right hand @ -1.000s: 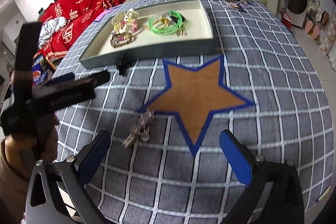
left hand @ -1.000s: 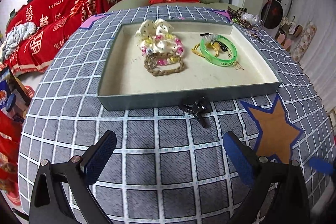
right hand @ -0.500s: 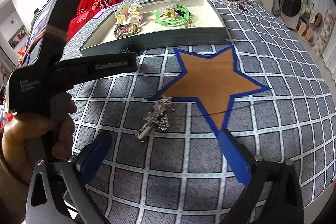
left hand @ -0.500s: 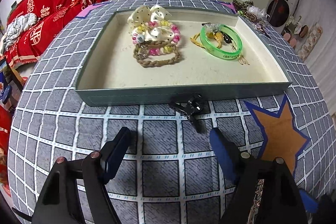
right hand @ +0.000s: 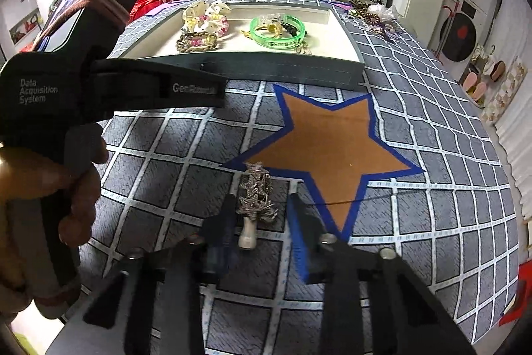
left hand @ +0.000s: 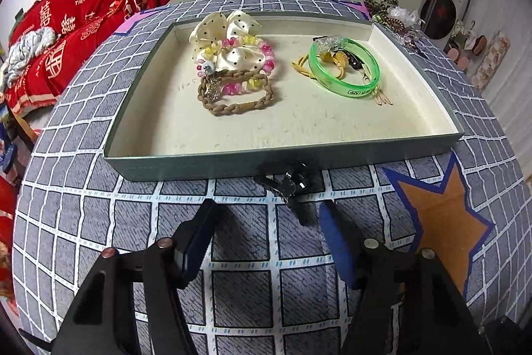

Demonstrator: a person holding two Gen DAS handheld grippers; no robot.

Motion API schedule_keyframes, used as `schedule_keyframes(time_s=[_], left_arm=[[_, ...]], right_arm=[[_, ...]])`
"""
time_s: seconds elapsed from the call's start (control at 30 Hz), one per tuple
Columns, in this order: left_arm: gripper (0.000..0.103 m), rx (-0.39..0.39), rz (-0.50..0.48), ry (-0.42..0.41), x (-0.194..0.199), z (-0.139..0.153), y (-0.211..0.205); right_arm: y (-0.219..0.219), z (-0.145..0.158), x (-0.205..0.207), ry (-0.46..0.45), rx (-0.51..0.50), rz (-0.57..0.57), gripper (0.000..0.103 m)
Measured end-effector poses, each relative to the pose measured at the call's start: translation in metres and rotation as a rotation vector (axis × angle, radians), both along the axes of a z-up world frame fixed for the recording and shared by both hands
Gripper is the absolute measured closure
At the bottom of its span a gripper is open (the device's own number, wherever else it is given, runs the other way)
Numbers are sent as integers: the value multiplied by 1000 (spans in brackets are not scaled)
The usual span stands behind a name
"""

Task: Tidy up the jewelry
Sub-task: 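Move the left tool to the black claw clip while the right tool approaches the rhinestone star clip, then grasp the black claw clip with the left tool while the right tool grasps the star clip, then carry claw clip and star clip into the tray and open both tools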

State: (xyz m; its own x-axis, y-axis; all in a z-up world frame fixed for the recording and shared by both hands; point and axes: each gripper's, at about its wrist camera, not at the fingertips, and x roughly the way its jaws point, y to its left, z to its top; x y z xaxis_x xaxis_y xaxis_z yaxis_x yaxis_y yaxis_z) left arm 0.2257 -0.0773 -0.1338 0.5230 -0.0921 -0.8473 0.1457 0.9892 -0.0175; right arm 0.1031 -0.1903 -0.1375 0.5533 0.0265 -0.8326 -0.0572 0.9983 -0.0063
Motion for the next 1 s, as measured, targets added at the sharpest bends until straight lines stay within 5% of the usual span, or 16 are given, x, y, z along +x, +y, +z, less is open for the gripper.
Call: schedule_keyframes(time_s=[0.17,0.23,0.4,1.0], left_arm=[[44,6,6,-4,3,2,-2],[70,3,-1,-8,3,3,-3],[84,-13,-10,-6,0,3,0],[84,-45,-69,-39,-44,22,24]], right_arm=[[-6,0,-3,-1,16,3,77],[-7,1,-4,-2,22,4,77],[-7,0,-3,-2,29,5,77],[-22,4,-6,33,129,-14,78]])
